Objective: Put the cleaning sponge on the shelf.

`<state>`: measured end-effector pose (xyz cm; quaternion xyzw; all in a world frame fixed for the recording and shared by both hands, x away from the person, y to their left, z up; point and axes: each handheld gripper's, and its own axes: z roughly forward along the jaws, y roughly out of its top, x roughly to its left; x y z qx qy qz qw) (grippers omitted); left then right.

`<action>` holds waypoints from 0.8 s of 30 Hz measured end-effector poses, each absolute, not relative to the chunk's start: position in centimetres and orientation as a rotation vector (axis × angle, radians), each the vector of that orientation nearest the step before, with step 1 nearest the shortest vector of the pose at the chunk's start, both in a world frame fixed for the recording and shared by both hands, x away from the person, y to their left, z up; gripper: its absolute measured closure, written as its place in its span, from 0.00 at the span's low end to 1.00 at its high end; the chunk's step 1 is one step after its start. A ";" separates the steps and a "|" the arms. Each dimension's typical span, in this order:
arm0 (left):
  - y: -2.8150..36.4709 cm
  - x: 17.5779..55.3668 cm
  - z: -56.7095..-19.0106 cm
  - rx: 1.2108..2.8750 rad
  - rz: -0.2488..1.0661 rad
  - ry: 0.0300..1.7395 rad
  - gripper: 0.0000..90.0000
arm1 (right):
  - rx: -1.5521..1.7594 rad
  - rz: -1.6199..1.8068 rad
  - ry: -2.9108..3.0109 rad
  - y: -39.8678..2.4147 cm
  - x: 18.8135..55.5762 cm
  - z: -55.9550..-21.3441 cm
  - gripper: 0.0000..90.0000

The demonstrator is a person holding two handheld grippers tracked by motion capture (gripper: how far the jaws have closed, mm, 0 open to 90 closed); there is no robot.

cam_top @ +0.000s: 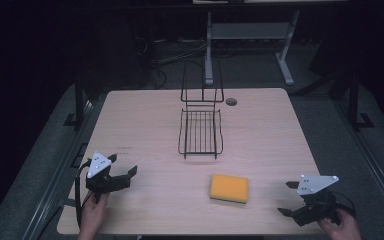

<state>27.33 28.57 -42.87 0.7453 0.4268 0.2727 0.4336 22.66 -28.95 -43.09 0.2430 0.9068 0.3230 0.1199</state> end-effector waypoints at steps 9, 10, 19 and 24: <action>28.7 27.4 -42.9 1.861 0.677 1.057 0.15 | 0.697 0.938 2.651 -27.7 23.2 -42.2 0.16; 28.8 27.4 -42.9 1.861 0.679 1.059 0.15 | 0.689 0.934 2.659 -27.5 23.3 -42.1 0.16; 29.1 27.5 -43.0 1.854 0.678 1.067 0.15 | 0.638 0.919 2.700 -25.7 24.4 -41.4 0.16; 29.1 27.5 -43.0 1.857 0.680 1.065 0.15 | 0.589 0.890 2.741 -24.5 25.1 -40.9 0.17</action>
